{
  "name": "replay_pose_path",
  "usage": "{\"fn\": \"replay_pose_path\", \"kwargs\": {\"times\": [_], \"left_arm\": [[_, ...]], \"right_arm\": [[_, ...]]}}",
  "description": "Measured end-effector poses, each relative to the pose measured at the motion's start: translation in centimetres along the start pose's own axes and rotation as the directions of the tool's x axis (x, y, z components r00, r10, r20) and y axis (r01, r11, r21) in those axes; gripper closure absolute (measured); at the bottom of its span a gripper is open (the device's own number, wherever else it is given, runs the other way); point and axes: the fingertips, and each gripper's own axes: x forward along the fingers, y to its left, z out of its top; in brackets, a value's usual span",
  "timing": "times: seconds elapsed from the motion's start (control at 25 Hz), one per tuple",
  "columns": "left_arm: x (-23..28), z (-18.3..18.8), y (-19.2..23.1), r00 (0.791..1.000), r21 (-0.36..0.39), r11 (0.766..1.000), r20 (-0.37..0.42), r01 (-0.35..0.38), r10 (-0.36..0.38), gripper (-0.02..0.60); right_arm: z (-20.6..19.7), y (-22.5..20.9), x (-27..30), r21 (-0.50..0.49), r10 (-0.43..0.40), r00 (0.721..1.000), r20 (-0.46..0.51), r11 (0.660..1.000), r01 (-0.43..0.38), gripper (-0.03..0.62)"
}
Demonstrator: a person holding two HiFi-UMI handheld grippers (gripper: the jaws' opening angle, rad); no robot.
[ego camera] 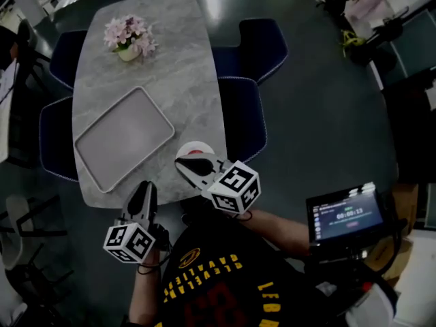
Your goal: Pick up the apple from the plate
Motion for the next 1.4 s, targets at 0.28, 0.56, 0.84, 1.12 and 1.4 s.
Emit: {"fn": "replay_pose_path", "kwargs": {"times": [0.28,0.56,0.84,1.12,1.4], "left_arm": [[-2.0,3.7,-2.7,0.996,0.082,0.996,0.082,0.017,-0.024,0.505],[-3.7,4.3,-2.9,0.990,0.159,0.987,0.140,-0.026,0.004,0.505],[-5.0,6.0,-4.2,0.981,0.295,0.954,0.192,-0.059,0.002,0.505],[-5.8,7.2,-4.8,0.969,0.299,0.951,0.245,-0.078,0.002,0.505],[-6.4,6.9,-6.3,0.962,0.322,0.944,0.274,-0.073,-0.019,0.505]], "right_arm": [[1.7,3.8,0.2,-0.044,0.007,0.998,0.064,0.999,-0.004,0.588],[3.9,5.9,-0.3,-0.159,0.041,0.989,0.143,0.987,-0.018,0.588],[5.9,7.8,0.1,-0.242,0.081,0.978,0.194,0.970,-0.033,0.588],[7.1,8.6,0.2,-0.238,0.106,0.971,0.214,0.970,-0.053,0.588],[6.9,9.0,-1.5,-0.258,0.087,0.971,0.223,0.966,-0.027,0.588]]}}
